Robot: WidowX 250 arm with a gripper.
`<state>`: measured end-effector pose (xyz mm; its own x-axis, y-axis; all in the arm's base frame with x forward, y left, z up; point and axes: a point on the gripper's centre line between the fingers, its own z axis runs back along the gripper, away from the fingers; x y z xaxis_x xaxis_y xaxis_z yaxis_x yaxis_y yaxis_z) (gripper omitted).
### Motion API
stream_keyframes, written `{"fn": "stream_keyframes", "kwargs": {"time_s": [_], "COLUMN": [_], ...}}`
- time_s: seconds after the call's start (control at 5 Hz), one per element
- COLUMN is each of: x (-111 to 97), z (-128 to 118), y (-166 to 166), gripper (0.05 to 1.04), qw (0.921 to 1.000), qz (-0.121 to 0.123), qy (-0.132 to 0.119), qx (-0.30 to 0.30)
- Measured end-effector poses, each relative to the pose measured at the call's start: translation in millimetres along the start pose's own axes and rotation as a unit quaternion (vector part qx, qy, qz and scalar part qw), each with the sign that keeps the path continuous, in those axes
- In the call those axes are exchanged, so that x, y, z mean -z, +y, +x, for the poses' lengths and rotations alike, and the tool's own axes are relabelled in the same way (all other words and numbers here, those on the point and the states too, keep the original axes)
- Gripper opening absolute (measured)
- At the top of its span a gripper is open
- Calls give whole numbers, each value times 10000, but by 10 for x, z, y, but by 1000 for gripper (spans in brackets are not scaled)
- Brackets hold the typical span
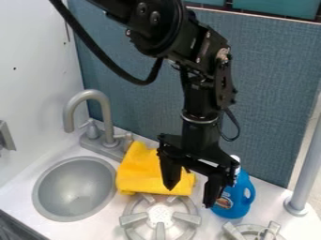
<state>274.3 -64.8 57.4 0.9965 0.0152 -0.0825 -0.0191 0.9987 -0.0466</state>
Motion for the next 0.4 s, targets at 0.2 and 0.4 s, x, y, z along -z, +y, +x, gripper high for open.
{"fn": "stream_keyframes", "kwargs": {"time_s": [0.2, 0.4], "x": [81, 343], "z": [-15, -1], "y": [6, -266], "gripper": [1007, 1007], "qw": [9999, 9994], "qz": [23, -159], "qy": [136, 281], "qx": [-13, 139]}}
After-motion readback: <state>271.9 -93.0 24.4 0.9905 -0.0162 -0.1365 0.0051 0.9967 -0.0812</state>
